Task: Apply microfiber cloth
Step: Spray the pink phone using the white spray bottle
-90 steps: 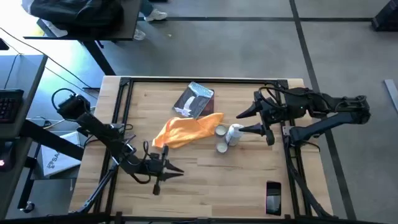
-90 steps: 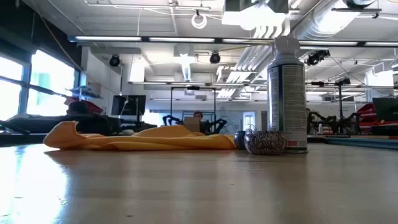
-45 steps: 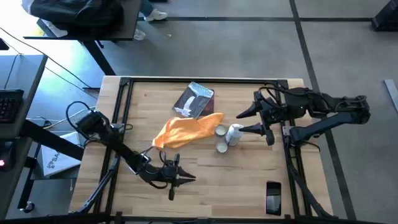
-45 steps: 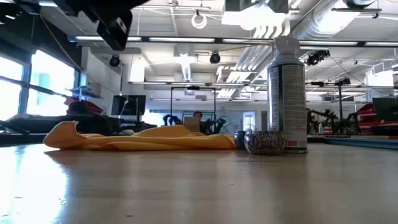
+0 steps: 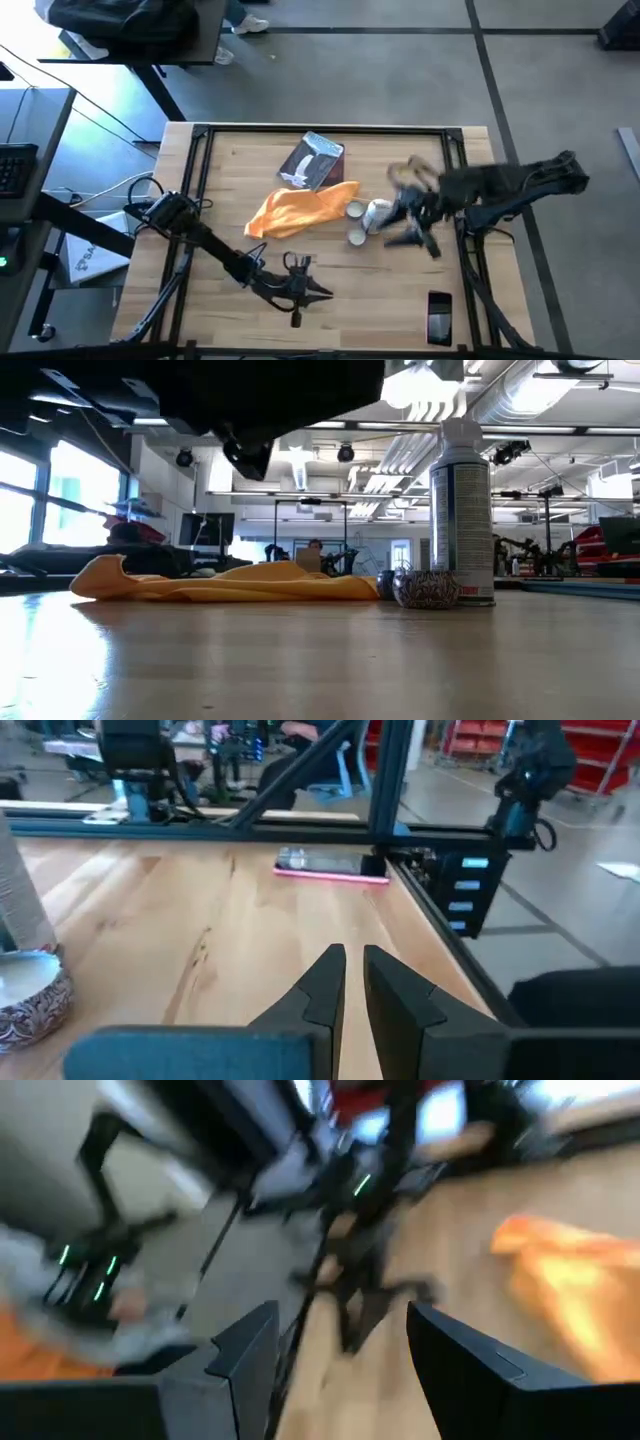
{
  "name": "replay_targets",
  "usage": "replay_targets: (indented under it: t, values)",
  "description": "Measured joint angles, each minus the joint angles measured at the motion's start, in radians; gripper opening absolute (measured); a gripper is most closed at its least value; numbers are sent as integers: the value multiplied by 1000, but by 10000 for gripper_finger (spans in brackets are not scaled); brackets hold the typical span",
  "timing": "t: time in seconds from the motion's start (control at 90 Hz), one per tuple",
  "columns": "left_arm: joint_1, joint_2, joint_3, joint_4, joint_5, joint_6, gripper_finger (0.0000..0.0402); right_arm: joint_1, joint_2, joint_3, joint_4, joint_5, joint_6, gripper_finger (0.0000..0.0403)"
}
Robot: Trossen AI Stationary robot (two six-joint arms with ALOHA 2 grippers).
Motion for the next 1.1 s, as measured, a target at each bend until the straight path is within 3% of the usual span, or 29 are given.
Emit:
replay_targets:
  t: [0.2, 0.356, 0.489, 0.556, 0.822, 1.1]
  values:
    - [1, -61, 0, -208, 3, -23, 23, 213, 58, -6, -237, 217, 239, 188]
    - [1, -93, 0, -296, -44, -45, 23, 392, 135, -5, -290, 426, 462, 188]
    - [9, -95, 0, -280, -78, -44, 23, 468, 229, -6, -379, 462, 685, 188]
    - [15, -96, 0, -281, -78, -44, 23, 503, 286, -6, -388, 447, 764, 188]
    - [19, -96, 0, -271, -79, -36, 23, 592, 489, -7, -420, 185, 950, 188]
    - [21, -97, 0, -265, -79, -19, 23, 657, 544, -6, -419, 20, 1021, 188]
